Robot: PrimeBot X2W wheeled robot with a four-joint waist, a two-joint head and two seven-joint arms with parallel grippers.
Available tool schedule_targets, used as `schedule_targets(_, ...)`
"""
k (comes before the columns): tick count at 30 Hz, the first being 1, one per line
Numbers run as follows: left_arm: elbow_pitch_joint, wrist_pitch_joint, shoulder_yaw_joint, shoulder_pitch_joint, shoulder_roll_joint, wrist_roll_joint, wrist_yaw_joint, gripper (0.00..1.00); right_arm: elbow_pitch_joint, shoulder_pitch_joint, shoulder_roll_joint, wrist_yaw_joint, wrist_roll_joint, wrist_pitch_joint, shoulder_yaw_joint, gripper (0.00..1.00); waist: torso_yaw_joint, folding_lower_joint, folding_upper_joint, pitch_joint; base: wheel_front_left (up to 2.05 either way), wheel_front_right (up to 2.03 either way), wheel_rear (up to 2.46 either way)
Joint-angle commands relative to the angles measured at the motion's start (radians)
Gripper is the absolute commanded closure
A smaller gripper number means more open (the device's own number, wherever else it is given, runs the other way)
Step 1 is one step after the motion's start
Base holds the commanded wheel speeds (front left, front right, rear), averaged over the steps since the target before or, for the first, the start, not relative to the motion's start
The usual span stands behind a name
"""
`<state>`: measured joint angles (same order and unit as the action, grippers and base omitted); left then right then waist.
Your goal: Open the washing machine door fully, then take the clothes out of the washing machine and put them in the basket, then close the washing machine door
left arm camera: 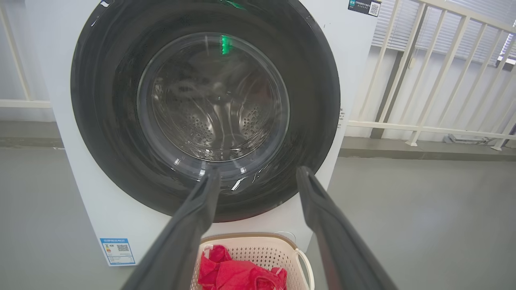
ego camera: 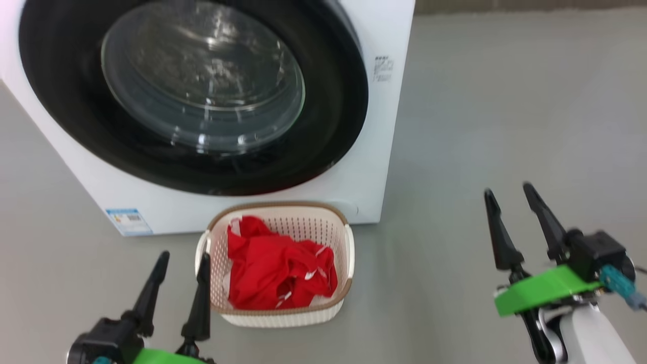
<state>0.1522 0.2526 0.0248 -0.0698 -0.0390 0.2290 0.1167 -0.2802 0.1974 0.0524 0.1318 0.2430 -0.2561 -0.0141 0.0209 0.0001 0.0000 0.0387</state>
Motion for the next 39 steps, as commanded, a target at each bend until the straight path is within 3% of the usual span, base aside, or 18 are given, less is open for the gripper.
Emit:
schedule_targets(1, -0.02, 0.009, -0.03, -0.004, -0.012, -0.013, 0.007, 0.0, 0.036, -0.004, -0.001, -0.001, -0.01, -0.006, 0.015, 0.0, -0.013, -0.0001, 0.0, -0.04, 0.0, 0.0, 0.0)
schedule_targets(15, -0.036, 0.009, -0.063, 0.069, -0.029, -0.022, 0.012, 0.0, 0.141, -0.174, -0.002, -0.001, -0.026, -0.006, 0.0, 0.0, -0.011, -0.0001, 0.0, -0.085, 0.0, 0.0, 0.0)
schedule_targets(31, -0.021, 0.009, -0.06, 0.087, -0.025, -0.058, 0.013, 0.0, 0.135, -0.19, -0.002, -0.001, 0.002, -0.006, 0.026, 0.0, -0.017, -0.0001, 0.0, -0.092, 0.0, 0.0, 0.0)
schedule_targets(32, 0.004, 0.0, -0.028, 0.11, -0.012, -0.049, 0.007, 1.0, 0.109, -0.212, -0.008, 0.0, 0.004, 0.001, -0.001, 1.0, -0.017, 0.0, 0.0, -0.092, 0.0, 0.0, 0.0)
schedule_targets(39, 0.057, -0.018, -0.027, 0.119, 0.0, -0.01, 0.007, 1.0, 0.059, -0.229, -0.019, 0.0, 0.042, 0.011, -0.004, 1.0, -0.017, 0.0004, 0.0, -0.091, 0.0, 0.0, 0.0)
